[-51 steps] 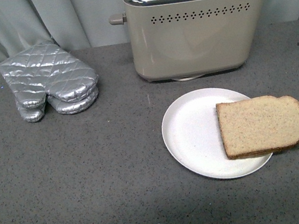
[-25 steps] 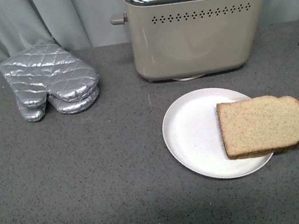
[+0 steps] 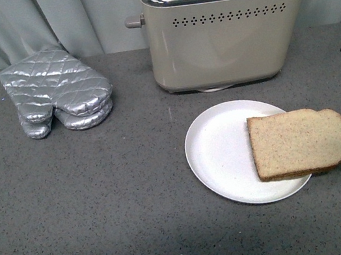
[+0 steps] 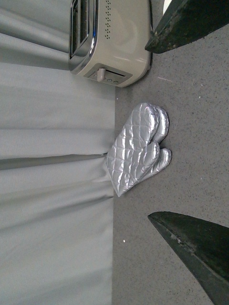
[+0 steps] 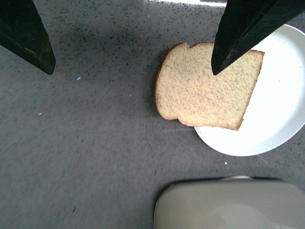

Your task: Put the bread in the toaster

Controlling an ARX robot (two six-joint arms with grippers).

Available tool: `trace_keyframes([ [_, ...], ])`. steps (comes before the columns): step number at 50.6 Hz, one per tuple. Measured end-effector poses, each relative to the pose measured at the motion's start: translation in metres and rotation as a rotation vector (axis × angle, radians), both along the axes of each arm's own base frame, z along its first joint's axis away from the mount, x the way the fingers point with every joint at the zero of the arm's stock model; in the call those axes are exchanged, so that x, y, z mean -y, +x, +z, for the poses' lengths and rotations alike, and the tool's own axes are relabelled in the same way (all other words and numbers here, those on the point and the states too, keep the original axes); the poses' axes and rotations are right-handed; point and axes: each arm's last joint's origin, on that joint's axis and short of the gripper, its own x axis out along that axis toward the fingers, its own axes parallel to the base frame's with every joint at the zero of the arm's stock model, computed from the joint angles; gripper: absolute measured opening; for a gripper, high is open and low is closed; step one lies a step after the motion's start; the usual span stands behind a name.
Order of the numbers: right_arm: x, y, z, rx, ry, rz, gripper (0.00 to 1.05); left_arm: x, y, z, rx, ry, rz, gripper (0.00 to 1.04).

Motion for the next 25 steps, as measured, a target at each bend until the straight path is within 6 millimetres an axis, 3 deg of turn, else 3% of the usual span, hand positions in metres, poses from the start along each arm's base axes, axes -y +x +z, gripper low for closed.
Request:
trace_keyframes([
  [9,0.012,0.037,-0.023,-0.218,0.190,0.022,0.95,0.000,0.000,0.000,0.000,0.000,0.000,0.98],
  [25,0.013,0.071,-0.057,-0.411,0.320,0.063,0.95,0.000,0.000,0.000,0.000,0.000,0.000,0.98],
])
